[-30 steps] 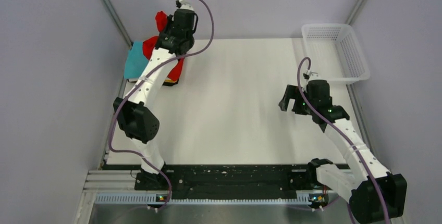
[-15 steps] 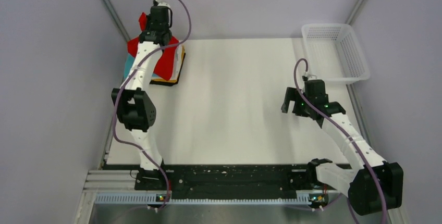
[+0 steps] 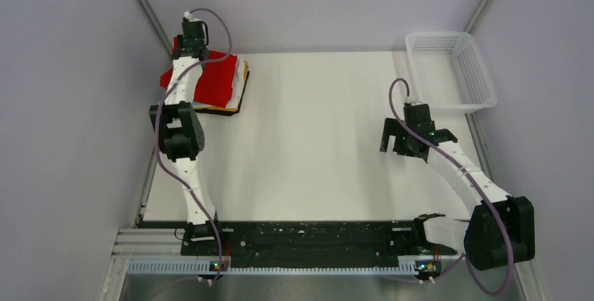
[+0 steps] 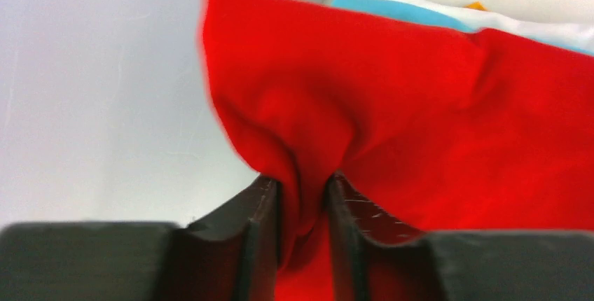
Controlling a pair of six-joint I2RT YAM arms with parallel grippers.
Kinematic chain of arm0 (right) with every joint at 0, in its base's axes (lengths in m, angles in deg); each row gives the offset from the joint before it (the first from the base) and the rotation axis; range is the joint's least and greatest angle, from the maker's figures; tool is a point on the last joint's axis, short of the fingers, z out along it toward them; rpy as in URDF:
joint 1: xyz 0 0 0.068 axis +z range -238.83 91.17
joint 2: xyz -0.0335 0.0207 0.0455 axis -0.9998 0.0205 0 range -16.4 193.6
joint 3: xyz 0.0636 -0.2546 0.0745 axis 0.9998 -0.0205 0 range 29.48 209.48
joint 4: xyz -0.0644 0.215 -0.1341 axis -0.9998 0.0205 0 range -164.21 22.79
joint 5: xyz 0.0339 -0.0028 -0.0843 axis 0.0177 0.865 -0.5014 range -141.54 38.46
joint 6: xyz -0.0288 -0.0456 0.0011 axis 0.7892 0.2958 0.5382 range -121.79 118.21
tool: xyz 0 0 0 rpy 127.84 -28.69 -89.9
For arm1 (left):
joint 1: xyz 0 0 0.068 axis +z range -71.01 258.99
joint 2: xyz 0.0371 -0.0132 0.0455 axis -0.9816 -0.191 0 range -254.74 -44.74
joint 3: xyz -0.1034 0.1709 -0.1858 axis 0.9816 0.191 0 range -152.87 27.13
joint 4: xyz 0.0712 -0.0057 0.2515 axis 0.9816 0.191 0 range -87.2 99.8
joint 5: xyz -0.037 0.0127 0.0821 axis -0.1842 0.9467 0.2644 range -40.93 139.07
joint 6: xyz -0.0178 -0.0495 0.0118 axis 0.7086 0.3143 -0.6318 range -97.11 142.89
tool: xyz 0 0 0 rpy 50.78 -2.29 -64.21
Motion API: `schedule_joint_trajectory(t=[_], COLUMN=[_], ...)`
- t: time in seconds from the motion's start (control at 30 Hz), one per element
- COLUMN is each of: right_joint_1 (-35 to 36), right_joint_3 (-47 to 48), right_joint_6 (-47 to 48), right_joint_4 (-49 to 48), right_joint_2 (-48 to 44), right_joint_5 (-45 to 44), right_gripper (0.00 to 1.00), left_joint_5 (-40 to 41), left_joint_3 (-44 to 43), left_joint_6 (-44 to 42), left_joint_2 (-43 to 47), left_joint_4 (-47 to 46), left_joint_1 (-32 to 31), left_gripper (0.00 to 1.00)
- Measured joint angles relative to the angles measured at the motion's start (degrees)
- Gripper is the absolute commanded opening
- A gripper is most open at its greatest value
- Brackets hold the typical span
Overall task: Fold and stack the t-shirts
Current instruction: Put the neatly folded tshirt into the corner of the board with the left arm, then reset both arms
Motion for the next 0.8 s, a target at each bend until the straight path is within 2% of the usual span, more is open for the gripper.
schedule_joint_trajectory(t=[0.03, 0.07, 0.33, 0.47, 0.67, 0.8], right_joint_1=[0.00, 0.00, 0.00, 0.00, 0.00, 0.00], right_joint_3=[0.00, 0.00, 2.25, 2.51, 0.83, -2.95], right_joint_6=[0.02, 0.02, 0.22, 0.17, -1.29, -2.86], right_joint_4=[0.02, 0.04, 0.20, -0.31, -3.48, -6.54], right_joint_2=[0.50, 0.92, 2.80, 2.71, -0.92, -6.10], right_joint_5=[-0.28, -0.50, -1.90, -2.43, -3.21, -3.19], right_gripper=[0.99, 0.99, 0.99, 0.99, 0.99, 0.99], left_joint_5=[0.02, 0.20, 0.02, -2.67, -13.40, -22.80], left_joint_3=[-0.02, -0.07, 0.11, 3.69, 11.65, 24.35], left_joint_6=[0.63, 1.03, 7.91, 11.54, 20.33, 27.17], left_joint_2=[-0.33, -0.57, -0.61, 2.29, 11.06, 23.58], left_joint_4=[-0.31, -0.55, -2.25, -2.49, -1.68, -2.86], left_joint_1=[0.57, 1.03, 3.80, 4.11, 4.00, 2.78], left_gripper=[0.96, 0.98, 0.99, 0.99, 0.99, 0.99])
